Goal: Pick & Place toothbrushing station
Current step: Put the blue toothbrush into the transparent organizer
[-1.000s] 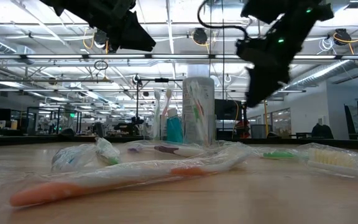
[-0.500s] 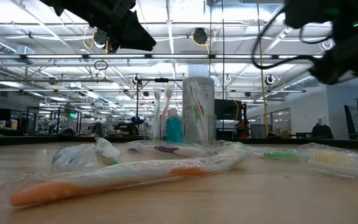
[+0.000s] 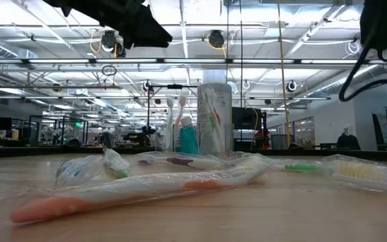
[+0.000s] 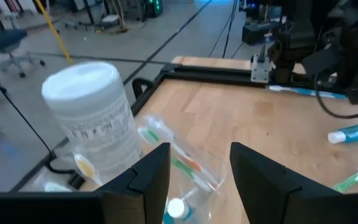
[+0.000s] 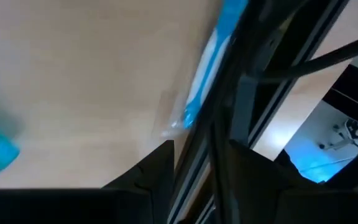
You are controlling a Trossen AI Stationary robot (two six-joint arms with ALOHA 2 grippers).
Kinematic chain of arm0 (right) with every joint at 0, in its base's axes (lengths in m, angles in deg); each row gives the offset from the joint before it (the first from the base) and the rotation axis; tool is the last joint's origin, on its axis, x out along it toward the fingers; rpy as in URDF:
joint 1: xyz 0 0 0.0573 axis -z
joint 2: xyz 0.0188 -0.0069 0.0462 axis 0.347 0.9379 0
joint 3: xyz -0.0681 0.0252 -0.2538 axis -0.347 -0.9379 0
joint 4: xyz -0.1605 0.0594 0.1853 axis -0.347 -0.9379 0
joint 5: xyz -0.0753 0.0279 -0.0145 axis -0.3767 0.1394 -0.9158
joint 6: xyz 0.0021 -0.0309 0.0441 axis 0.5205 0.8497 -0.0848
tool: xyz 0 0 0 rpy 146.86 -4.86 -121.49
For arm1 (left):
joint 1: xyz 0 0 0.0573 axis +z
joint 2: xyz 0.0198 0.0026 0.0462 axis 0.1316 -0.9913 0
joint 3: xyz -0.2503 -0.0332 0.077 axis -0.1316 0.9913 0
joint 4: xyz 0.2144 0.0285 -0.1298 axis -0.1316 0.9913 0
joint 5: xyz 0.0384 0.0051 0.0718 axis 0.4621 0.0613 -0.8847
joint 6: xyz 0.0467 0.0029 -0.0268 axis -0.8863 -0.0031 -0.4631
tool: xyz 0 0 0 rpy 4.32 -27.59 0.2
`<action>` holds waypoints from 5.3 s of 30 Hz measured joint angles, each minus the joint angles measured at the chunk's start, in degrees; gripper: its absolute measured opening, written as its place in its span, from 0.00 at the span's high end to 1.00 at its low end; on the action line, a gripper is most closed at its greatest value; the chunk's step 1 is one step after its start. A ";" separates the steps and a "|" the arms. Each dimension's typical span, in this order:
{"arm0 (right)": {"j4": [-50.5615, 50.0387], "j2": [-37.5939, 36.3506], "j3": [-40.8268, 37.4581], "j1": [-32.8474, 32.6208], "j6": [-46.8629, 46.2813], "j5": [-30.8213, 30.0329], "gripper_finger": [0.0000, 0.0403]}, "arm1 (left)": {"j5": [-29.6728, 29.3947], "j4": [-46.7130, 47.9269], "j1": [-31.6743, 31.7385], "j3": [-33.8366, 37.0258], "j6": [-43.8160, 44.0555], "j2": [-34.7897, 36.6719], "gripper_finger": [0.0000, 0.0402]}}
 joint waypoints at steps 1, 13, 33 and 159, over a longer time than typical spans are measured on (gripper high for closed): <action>-0.01 -0.04 -0.64 0.04 -0.10 -0.23 0.67 | 0.01 -0.37 0.00 0.00 -0.26 0.00 0.57; 8.32 -0.02 -8.06 0.07 -1.79 -2.23 0.67 | 0.01 -1.20 0.00 0.00 -1.76 0.00 0.57; 16.70 -0.15 -16.14 0.09 -3.63 -2.40 0.73 | 0.01 -1.05 0.00 0.00 -1.62 0.00 0.57; 110.12 -1.78 -10.19 28.83 112.04 -35.50 0.94 | 7.88 -41.71 -4.43 -1.66 1.83 -26.16 0.57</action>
